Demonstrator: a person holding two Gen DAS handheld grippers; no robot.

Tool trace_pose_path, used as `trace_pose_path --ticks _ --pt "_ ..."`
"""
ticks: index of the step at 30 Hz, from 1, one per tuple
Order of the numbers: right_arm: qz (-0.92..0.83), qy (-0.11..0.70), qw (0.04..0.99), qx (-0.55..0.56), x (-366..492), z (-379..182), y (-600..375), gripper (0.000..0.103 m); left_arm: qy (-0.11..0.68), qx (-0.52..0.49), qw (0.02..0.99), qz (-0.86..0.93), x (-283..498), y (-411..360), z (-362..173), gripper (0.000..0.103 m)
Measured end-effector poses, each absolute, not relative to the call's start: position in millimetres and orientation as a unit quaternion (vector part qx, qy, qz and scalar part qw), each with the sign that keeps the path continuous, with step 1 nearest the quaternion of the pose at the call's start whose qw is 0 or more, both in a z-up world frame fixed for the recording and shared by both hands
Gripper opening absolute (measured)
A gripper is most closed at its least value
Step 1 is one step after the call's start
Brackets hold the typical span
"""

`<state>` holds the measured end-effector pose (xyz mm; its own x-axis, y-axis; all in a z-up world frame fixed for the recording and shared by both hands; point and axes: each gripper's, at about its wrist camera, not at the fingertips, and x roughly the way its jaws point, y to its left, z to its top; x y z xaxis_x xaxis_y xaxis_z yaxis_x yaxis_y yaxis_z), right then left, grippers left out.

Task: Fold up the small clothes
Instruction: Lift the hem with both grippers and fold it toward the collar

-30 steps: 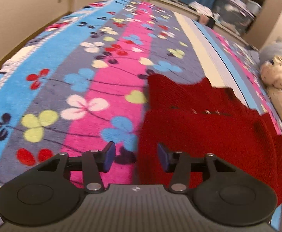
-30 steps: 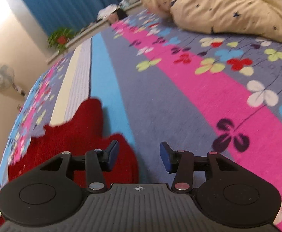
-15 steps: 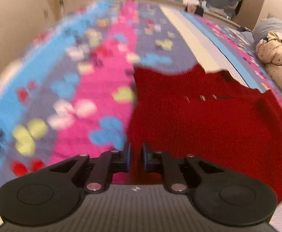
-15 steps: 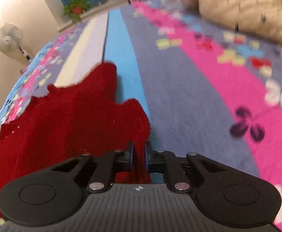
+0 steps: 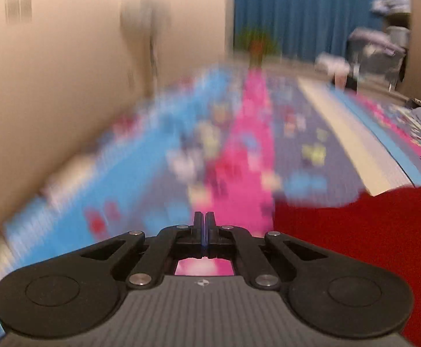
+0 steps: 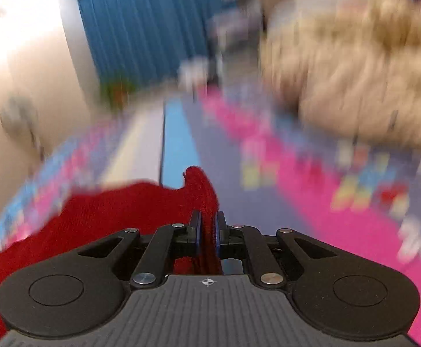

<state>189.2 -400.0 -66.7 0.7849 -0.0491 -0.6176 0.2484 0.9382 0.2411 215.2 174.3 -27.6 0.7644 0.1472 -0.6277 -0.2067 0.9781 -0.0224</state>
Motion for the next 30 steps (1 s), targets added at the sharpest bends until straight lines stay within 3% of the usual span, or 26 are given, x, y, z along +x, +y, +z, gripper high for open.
trace_pose_path --ticks 3,5,7,10,15,16,17,18,22,25,28,30 --pt "-0.077 0.375 0.897 0.22 205.8 -91.9 -412.4 0.011 0.385 -0.116 0.915 0.027 225.6 179.4 -39.8 0.01" --pt "-0.085 0.379 0.895 0.219 207.5 -91.3 -415.8 0.015 0.405 -0.128 0.905 -0.014 230.6 172.3 -43.9 0.043" --pt "-0.094 0.376 0.901 0.198 205.5 -84.6 -413.4 0.017 0.408 -0.12 0.905 -0.025 232.6 163.5 -45.9 0.046" --pt "-0.085 0.376 0.9 0.203 199.8 -80.6 -409.5 0.029 0.412 -0.135 0.9 -0.048 237.9 158.7 -48.2 0.048" --pt "-0.073 0.398 0.888 0.218 202.7 -89.9 -406.9 0.029 0.422 -0.123 0.897 -0.038 239.1 154.4 -61.0 0.047" --pt "-0.068 0.397 0.889 0.219 202.8 -89.8 -405.9 0.026 0.422 -0.124 0.897 -0.039 240.0 154.1 -62.1 0.041" --pt "-0.066 0.391 0.893 0.213 201.9 -87.7 -403.1 0.008 0.419 -0.125 0.898 -0.046 240.0 153.2 -61.8 0.017" --pt "-0.072 0.38 0.9 0.201 200.9 -83.6 -399.7 0.007 0.414 -0.119 0.901 -0.048 238.5 151.4 -59.4 0.014" --pt "-0.087 0.261 0.947 0.164 184.1 -48.6 -387.8 0.005 0.338 -0.046 0.939 -0.035 224.3 135.7 -35.9 0.011" --pt "-0.079 0.175 0.969 0.154 171.4 -28.2 -382.9 0.004 0.264 -0.046 0.963 -0.017 209.7 133.6 -17.8 0.011" --pt "-0.101 0.181 0.97 0.127 180.2 -32.7 -382.1 0.004 0.253 -0.007 0.967 0.025 207.2 126.6 -24.0 0.011" --pt "-0.136 0.259 0.951 0.102 202.3 -55.1 -386.4 0.0 0.286 -0.004 0.957 0.048 212.9 130.4 -36.9 0.012"
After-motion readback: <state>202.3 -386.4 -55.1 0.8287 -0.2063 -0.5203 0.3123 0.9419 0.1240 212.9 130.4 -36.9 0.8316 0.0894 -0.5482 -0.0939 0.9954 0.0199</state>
